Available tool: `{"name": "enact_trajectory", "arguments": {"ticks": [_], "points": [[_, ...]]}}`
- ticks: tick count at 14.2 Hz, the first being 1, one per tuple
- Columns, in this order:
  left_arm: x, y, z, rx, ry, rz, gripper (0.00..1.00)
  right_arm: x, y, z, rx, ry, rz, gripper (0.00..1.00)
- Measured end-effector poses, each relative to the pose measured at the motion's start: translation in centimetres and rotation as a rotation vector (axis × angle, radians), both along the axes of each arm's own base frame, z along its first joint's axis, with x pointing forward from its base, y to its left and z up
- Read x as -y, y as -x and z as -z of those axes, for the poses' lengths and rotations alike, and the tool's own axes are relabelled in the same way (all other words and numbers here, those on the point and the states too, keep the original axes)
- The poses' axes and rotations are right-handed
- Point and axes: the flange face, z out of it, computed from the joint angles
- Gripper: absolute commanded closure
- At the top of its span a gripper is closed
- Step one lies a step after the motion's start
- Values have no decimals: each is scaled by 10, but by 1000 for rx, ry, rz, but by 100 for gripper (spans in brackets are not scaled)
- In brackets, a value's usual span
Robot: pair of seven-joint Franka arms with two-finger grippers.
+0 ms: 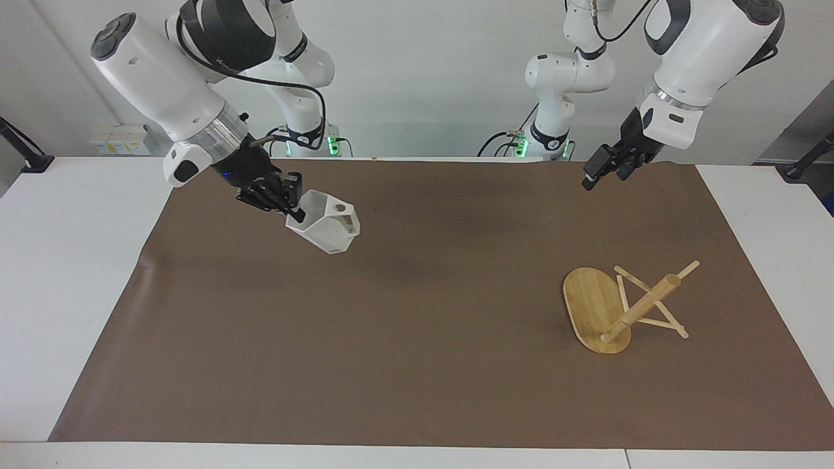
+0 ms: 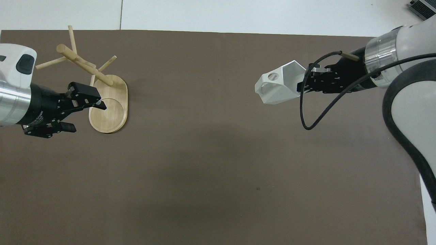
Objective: Hang cup on rack
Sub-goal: 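Carry the cup toward the left gripper while the left gripper approaches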
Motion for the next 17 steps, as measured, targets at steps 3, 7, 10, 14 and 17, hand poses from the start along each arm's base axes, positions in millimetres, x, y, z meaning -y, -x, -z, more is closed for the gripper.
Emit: {"name": "enact_trajectory", "arguments": {"ticks": [3,7,10,14,17], "points": [[9,-10,1,-32,118,-188,0,-31,5,1,10,-30,-40,100],[27,-20,1,-92,231,-429,0,-81,10,9,15,-151,15,100],[31,-25,-5,-165,325,-630,0,-104,12,21,29,-227,48,100],[36,-29,-4,-294,411,-829,0,-130,14,31,49,-327,98,100],[46,-45,16,-424,445,-945,0,-148,19,31,58,-398,127,100]]}}
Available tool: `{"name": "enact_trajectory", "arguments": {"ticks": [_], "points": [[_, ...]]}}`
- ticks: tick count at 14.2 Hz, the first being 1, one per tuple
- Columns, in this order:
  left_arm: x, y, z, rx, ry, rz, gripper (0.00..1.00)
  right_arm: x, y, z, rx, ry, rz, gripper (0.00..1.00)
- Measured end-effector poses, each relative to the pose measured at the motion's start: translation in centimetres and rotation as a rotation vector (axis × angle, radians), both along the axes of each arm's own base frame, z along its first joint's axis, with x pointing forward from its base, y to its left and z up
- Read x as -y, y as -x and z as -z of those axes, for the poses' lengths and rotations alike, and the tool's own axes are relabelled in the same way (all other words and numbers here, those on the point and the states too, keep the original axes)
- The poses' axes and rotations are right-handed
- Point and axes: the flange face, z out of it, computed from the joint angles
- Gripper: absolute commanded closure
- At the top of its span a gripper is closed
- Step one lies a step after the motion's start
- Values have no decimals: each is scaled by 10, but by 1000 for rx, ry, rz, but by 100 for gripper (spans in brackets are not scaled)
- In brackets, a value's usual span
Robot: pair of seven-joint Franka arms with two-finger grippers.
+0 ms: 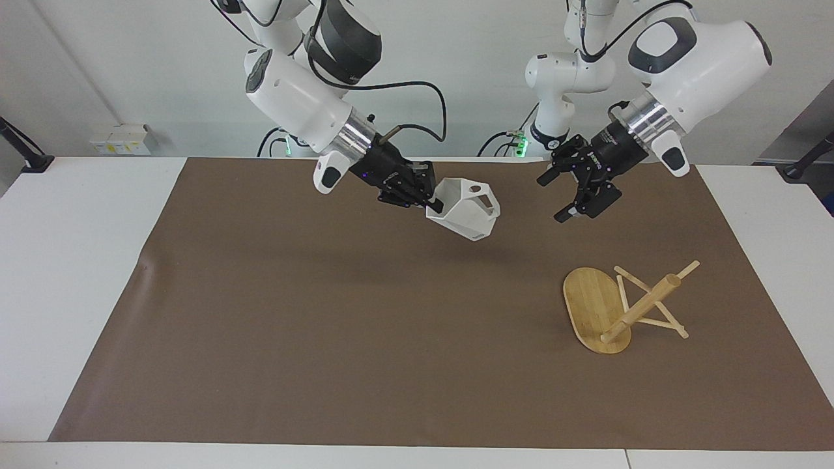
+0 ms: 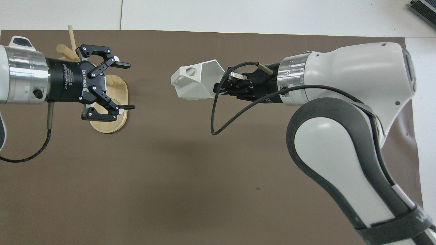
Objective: Hang cup on rack
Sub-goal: 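Carry the cup toward the left gripper while the left gripper approaches, then close the left gripper on the cup held by the right gripper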
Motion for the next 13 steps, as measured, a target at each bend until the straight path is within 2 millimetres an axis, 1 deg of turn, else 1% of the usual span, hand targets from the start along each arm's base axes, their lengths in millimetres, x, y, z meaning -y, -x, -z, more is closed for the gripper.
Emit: {"name": "enact_trajectory", "arguments": {"ticks": [3,5,7,9,11,13], "points": [[18,-17,19,-72,23,-26,0,-11,3,-2,-8,-55,15,100],[25,-21,25,-91,28,-27,0,-16,5,-2,-11,-66,11,100],[33,-20,24,-98,31,-22,0,-24,9,-1,-17,-77,2,100],[38,-18,24,-109,33,-19,0,-24,8,-1,-19,-82,4,100],[48,-13,24,-127,35,-4,0,-26,9,0,-22,-84,2,100],[52,-9,26,-155,30,22,0,-26,9,0,-23,-84,1,100]]}}
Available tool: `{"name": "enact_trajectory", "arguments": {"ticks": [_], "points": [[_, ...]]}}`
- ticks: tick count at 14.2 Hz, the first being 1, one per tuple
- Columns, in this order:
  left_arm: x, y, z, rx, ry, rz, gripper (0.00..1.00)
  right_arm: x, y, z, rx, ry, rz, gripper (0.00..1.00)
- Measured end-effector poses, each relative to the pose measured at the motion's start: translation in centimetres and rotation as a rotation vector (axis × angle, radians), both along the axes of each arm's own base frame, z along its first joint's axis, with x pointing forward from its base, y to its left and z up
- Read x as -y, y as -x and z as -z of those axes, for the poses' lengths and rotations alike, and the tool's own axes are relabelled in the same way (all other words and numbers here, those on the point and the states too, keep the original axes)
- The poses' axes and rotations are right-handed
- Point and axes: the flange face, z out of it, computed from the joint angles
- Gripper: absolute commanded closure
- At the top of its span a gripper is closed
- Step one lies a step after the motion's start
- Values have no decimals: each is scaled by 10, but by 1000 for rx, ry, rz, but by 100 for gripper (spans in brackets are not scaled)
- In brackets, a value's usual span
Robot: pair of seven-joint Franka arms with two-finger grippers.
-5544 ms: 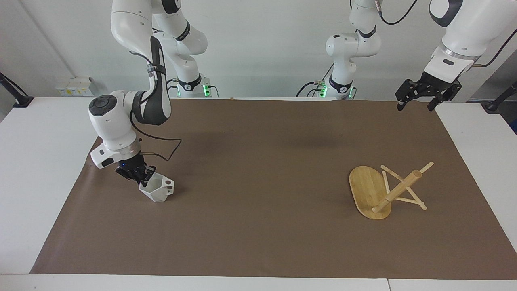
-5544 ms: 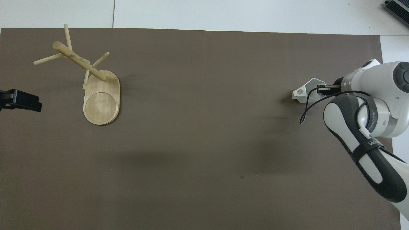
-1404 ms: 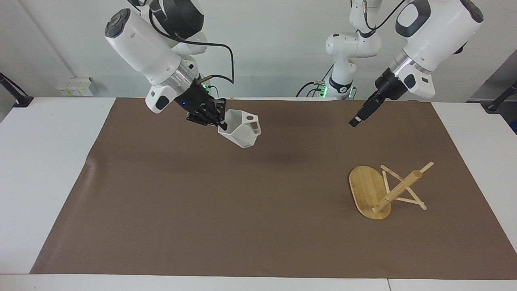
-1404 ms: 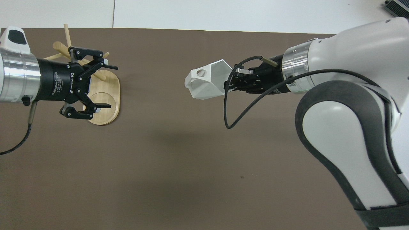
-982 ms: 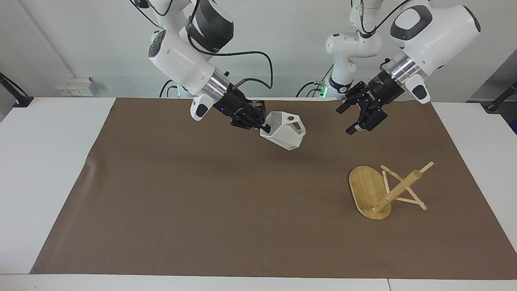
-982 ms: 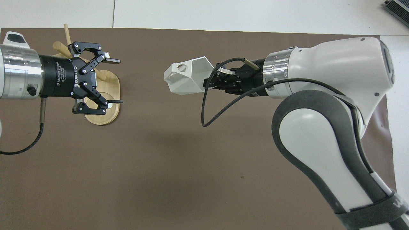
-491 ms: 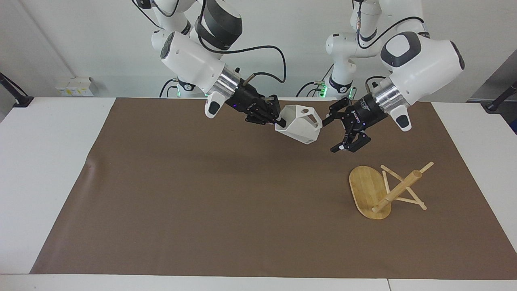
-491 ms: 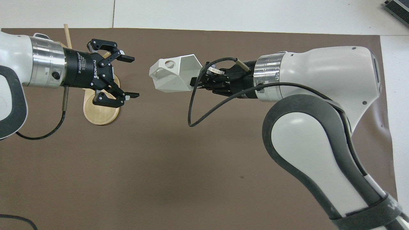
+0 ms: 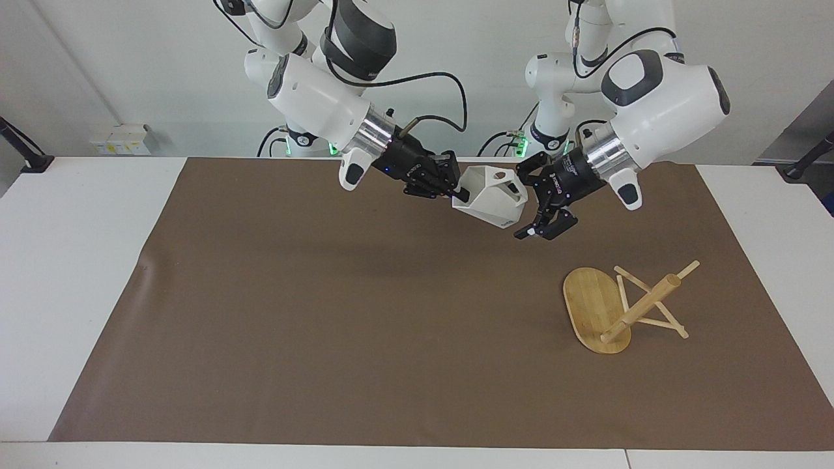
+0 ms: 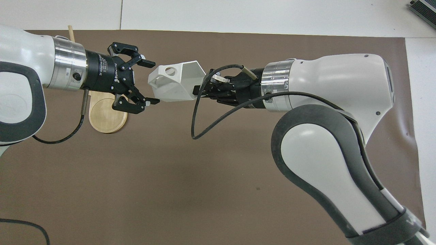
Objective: Hang cup on rack
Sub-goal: 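Close the left gripper on the cup held by the right gripper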
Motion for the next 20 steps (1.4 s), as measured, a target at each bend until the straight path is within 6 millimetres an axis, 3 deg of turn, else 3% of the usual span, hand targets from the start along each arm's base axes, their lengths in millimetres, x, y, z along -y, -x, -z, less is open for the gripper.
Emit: {"name": "enact_trajectory", "arguments": {"ticks": [8,20], "points": [[1,5,2,-34,-8,33,0,-1,1,0,-1,0,-2,100],[4,7,-13,-2,0,32,0,-1,1,3,-6,1,-3,100]]}}
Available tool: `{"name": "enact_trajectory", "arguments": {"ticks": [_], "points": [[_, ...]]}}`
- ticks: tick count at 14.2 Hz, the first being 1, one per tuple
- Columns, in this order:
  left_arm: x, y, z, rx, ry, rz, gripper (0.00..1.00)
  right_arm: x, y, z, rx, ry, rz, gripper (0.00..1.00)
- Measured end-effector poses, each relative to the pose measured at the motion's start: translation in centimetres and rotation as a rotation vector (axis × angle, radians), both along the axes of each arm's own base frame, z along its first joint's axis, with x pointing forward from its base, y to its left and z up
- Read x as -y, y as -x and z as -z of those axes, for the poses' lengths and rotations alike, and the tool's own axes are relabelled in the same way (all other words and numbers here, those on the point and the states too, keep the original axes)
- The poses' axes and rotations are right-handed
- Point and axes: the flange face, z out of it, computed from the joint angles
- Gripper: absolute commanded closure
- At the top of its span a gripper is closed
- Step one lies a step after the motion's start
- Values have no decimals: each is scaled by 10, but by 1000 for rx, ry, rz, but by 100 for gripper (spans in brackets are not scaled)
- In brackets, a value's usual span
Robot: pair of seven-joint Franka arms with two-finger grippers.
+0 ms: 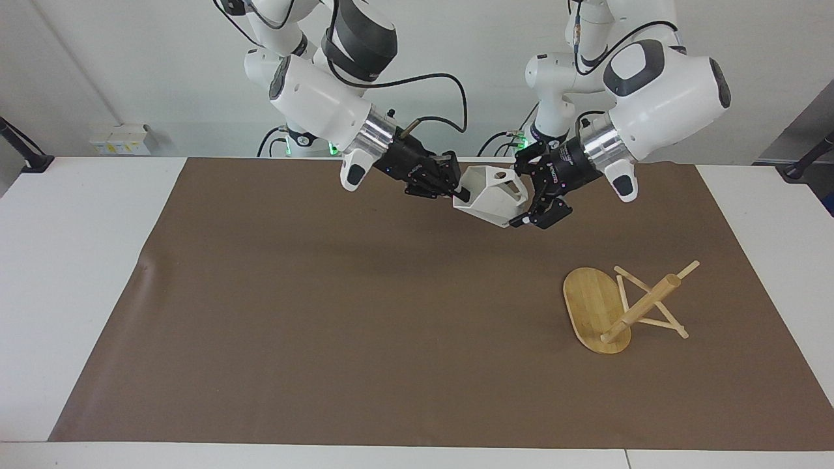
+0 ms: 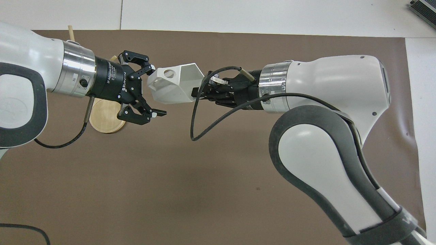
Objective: Hang cup on rack
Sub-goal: 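Close the left gripper on the cup held by the right gripper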
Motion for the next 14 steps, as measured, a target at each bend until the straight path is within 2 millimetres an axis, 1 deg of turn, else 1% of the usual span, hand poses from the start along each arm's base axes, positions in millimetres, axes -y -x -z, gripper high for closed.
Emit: {"name": "enact_trajectory", "arguments": {"ticks": [1,2,3,4,5,6,7,8,14], "points": [[1,0,0,0,0,-2,0,0,0,0,0,0,0,100],[3,1,-1,0,1,-5,6,0,0,0,0,0,0,100],[4,1,-1,0,1,-7,29,0,0,0,-1,0,0,100],[3,0,-1,2,1,-11,50,0,0,1,-1,0,0,100],[3,0,-1,2,1,-11,68,0,0,1,-1,1,0,100],[3,-1,-1,6,1,-17,84,0,0,1,-3,1,-1,100],[1,-2,-2,11,1,-23,97,0,1,2,-4,2,-2,100],[1,-2,-1,10,0,-22,100,0,0,2,-4,2,-1,100],[0,-1,-4,16,-1,-23,100,0,1,0,-2,0,-1,100]]}}
